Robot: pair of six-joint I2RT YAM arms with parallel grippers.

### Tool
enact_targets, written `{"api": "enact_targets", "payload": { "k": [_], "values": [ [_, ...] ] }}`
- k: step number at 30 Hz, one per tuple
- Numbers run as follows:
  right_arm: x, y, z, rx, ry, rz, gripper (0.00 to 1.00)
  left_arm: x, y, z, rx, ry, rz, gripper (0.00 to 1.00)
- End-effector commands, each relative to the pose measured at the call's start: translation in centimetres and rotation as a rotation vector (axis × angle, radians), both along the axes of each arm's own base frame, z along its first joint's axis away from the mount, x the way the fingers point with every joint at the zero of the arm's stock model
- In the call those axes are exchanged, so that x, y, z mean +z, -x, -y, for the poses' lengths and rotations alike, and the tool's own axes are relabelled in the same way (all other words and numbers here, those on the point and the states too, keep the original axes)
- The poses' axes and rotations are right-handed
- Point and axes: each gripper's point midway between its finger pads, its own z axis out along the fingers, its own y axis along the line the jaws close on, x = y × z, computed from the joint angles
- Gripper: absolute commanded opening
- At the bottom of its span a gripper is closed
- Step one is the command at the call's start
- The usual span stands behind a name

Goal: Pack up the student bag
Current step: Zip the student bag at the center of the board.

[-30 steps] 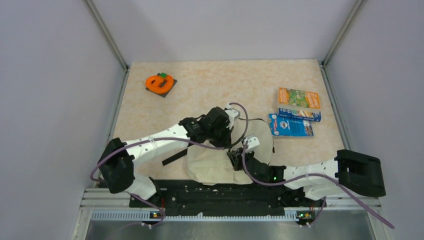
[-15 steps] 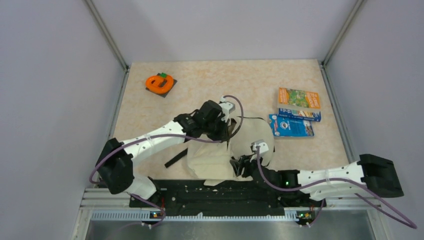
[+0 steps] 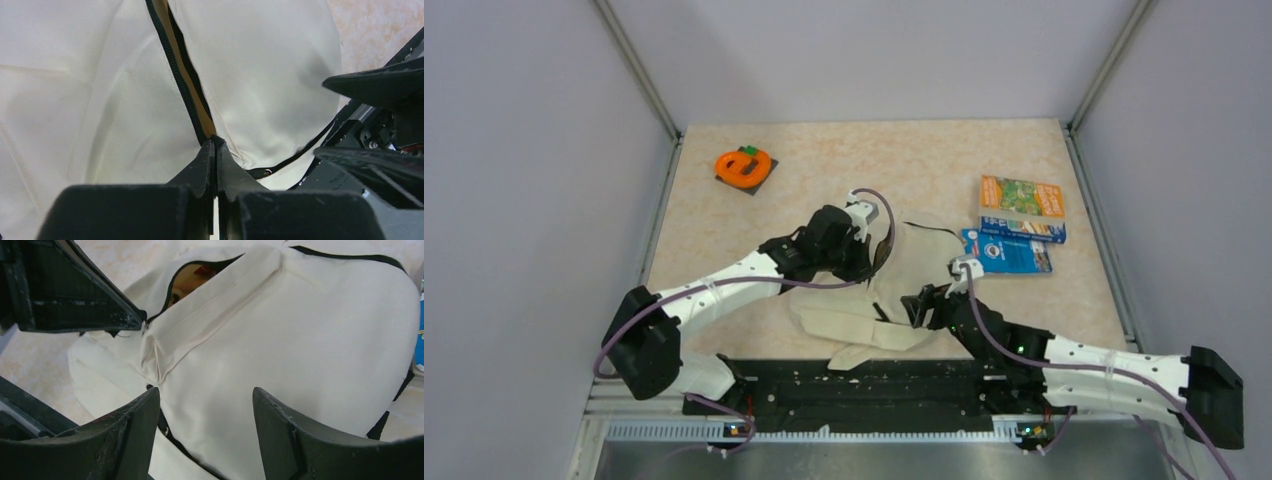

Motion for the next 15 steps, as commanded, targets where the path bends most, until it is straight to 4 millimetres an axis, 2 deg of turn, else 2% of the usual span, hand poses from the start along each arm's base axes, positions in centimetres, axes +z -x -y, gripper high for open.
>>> {"api": "enact_targets", "payload": {
  "k": [1,4,7,12,15],
  "values": [
    [0.3,0.4,-3.6,0.155,0.035,0.005,0.66,2.2,-1.5,0.7,0.041,0.051,0.075,0.0],
    [0.0,0.5,-5.6,0.222,0.028,0.029,0.64,2.4,-1.8,0.7,0.045,0.046,0.089,0.0],
    [0.7,-0.2,-6.9,0.239,0.03,0.083,0.66,2.5,-1.8,0.8,0.032,0.038,0.086,0.0],
    [1.4,-2.2,-7.1,0.221,0.09,0.123,0.7,2.5,-2.9,-1.0,0.067,-0.049,0.163,0.0],
    [2.9,-2.6,-7.5,0.247,0.081,0.186,0.69,2.9,-3.6,-1.8,0.079,-0.078,0.225,0.0]
  ]
}}
